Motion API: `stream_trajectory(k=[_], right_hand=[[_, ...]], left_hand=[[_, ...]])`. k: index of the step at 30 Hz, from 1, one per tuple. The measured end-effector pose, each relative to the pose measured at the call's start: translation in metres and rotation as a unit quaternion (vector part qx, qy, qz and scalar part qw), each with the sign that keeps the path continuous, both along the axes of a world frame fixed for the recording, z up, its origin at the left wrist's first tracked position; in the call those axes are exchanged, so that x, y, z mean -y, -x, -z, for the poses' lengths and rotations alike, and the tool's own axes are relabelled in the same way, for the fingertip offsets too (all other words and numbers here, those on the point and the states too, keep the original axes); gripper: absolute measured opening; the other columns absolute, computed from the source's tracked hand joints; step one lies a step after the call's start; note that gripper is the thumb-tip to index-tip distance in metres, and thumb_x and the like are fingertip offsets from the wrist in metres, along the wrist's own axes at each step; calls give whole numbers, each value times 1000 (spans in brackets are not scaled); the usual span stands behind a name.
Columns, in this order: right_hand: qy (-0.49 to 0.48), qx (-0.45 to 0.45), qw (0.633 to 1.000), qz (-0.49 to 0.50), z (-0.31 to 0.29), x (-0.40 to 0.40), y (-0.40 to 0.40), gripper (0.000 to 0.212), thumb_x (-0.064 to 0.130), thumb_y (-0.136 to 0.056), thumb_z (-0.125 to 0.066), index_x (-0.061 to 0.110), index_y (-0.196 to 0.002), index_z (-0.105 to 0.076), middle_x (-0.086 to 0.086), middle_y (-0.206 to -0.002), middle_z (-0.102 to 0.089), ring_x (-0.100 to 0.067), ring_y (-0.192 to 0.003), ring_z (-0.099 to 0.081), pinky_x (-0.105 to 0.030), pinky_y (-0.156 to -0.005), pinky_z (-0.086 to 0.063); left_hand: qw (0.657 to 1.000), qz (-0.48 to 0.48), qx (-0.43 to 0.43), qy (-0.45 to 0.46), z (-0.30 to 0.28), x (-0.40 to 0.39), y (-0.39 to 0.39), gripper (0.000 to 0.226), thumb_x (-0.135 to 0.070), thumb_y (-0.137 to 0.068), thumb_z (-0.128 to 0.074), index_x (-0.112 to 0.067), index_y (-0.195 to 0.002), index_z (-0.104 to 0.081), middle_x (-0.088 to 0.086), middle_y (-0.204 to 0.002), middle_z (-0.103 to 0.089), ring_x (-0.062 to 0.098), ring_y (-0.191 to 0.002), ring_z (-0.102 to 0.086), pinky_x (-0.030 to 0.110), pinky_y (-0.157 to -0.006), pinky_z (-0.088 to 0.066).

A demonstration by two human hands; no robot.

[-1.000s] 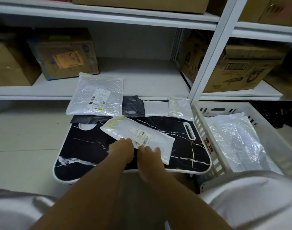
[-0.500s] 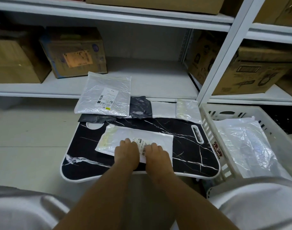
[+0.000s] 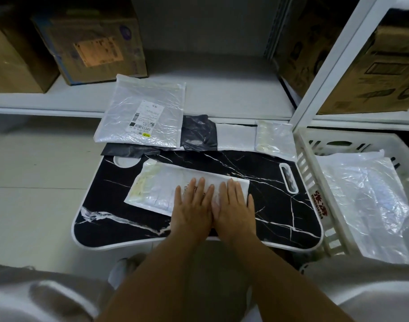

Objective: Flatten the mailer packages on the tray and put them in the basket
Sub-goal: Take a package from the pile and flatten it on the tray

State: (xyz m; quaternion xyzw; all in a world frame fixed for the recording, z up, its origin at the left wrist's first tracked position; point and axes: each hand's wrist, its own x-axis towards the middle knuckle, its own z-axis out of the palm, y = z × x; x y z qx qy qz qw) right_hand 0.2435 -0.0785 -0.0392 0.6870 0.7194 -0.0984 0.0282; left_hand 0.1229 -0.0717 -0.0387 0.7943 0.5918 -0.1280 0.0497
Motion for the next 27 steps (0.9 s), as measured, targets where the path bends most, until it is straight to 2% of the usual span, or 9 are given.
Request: stream_trajectory(k=[5, 9, 13, 15, 18, 20, 22, 24, 27], right_hand=[[2, -16, 1000, 6, 17, 0, -4, 59, 45, -103, -12, 22, -154, 8, -4, -162, 13, -19, -148, 14, -51, -118, 2], [-2, -20, 999, 25, 16, -3, 0, 55, 41, -103, -14, 28, -154, 4, 0, -163, 6, -19, -149, 7, -57, -117, 2], [-21, 0, 999, 41, 6, -10, 9, 47, 35, -102, -27, 29, -148, -23, -4, -154, -26, -23, -144, -20, -62, -115, -4], [-47, 17, 997, 52, -3, -22, 17, 37, 30, -100, -34, 25, -136, -40, -6, -140, -42, -25, -134, -34, -60, -115, -11], [-44, -44, 997, 49, -8, -39, 33, 41, 31, -103, -33, 19, -141, -37, -10, -154, -26, -27, -144, -19, -47, -118, -17], [-17, -78, 997, 8, -2, -41, 42, 45, 30, -104, -30, 19, -147, -28, -7, -161, -12, -25, -148, -7, -45, -119, -14], [-2, -79, 997, -16, 7, -38, 41, 48, 31, -104, -27, 24, -150, -21, -4, -162, -8, -23, -149, -2, -47, -120, -8], [-6, -69, 998, -15, 14, -35, 37, 50, 35, -104, -21, 26, -153, -16, -2, -163, -5, -23, -149, 1, -47, -119, -5], [-4, -53, 999, -11, 17, -33, 36, 57, 44, -100, -6, 29, -154, -10, 1, -163, -1, -20, -149, 5, -45, -120, -2]], left_hand=[[1000, 2, 13, 12, 7, -2, 3, 61, -47, -100, -7, -22, -147, 23, 9, -154, 29, 29, -142, 27, 56, -116, 4], [999, 5, 30, 33, 4, -4, 5, 60, -46, -101, -8, -23, -149, 18, 8, -156, 24, 29, -144, 22, 55, -117, 2], [997, -8, 55, 60, 0, -5, 4, 63, -42, -102, -18, -19, -151, 14, 7, -158, 20, 27, -146, 17, 51, -118, 0], [994, -34, 89, 56, -6, -11, 4, 64, -34, -102, -29, -11, -152, 2, 10, -160, 11, 26, -148, 6, 45, -120, -9], [988, -72, 136, 8, -14, -19, 9, 48, -23, -100, -40, -6, -144, -29, 15, -159, 1, 26, -146, -11, 36, -114, -27], [995, -59, 76, -19, -11, -19, 18, 57, -33, -100, -38, -13, -149, -19, 18, -159, 8, 32, -147, 4, 47, -118, -12], [998, -69, 12, -6, -5, -17, 29, 65, -47, -99, -26, -26, -151, 7, 19, -156, 19, 42, -143, 17, 61, -114, 3], [996, -81, 2, 27, -1, -16, 37, 64, -53, -98, -15, -33, -147, 21, 17, -154, 26, 46, -140, 22, 67, -110, 5], [996, -74, 21, 45, 3, -16, 40, 64, -52, -98, -11, -32, -145, 26, 15, -153, 31, 44, -139, 25, 66, -111, 4]])
